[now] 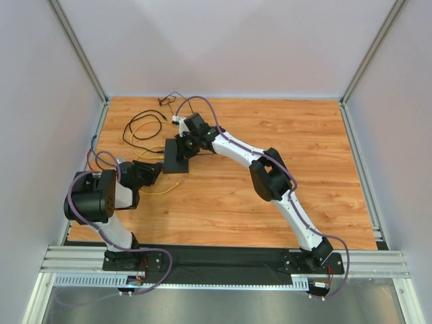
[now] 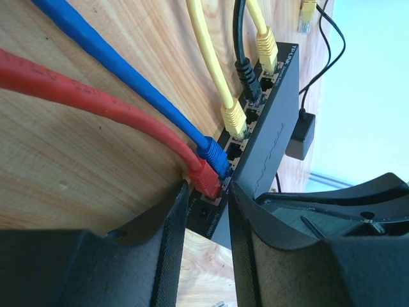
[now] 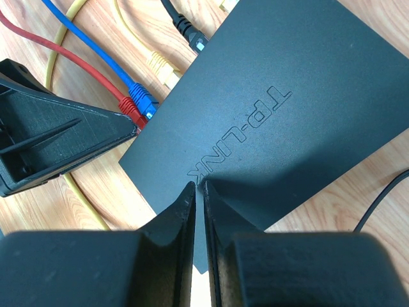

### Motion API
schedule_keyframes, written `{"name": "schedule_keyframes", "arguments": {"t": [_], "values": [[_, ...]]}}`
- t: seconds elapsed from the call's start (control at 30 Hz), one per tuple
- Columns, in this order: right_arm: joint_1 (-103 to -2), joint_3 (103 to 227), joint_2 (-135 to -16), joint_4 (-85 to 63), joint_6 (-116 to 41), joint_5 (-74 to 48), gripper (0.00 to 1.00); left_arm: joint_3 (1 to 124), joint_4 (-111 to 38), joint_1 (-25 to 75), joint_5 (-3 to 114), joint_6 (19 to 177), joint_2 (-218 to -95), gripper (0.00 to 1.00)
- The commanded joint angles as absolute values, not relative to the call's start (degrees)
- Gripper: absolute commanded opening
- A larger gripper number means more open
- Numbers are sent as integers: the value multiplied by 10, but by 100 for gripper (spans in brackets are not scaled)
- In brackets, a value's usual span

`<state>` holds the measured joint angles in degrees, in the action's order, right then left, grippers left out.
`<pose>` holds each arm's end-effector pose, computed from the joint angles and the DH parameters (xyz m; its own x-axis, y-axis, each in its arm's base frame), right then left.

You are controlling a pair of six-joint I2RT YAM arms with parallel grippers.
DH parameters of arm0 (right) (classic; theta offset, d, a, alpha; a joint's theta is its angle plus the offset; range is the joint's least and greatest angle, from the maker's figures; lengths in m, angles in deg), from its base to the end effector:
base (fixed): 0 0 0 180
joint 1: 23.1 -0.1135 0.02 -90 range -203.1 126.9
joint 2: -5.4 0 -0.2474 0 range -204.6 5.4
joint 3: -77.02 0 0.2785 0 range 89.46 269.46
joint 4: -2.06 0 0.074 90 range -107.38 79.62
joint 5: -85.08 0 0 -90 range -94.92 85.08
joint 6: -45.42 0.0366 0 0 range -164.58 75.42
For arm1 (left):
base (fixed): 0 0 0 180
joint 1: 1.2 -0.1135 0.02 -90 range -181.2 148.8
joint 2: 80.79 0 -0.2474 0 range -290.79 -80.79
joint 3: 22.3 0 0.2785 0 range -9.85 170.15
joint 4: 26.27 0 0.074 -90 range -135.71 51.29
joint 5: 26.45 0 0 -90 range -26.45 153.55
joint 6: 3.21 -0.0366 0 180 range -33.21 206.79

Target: Pull the plug from the switch port

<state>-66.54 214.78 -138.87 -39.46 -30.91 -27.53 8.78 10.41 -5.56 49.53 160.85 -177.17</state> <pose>0.4039 0.4019 0.1463 -0.7187 -0.3801 -0.5822 -0.6706 0.6003 0.4358 0.2599 0.0109 0.0539 -0.2641 -0.9558 -0.1295 -0.4213 0.2351 -0.8759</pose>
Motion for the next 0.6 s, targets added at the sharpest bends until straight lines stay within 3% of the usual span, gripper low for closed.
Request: {"name": "schedule_keyframes", "arguments": {"t": [0.0, 0.4, 0.57], "values": [[-666, 2169, -1394, -404, -308, -270, 11, 96, 83, -52, 506, 1589, -1768, 39], [-665, 2168, -1394, -404, -308, -267, 10, 100, 88, -46, 513, 1596, -1774, 39], [-666, 2168, -1395, -406, -299, -253, 10, 94, 104, -46, 513, 1592, -1779, 27]]}}
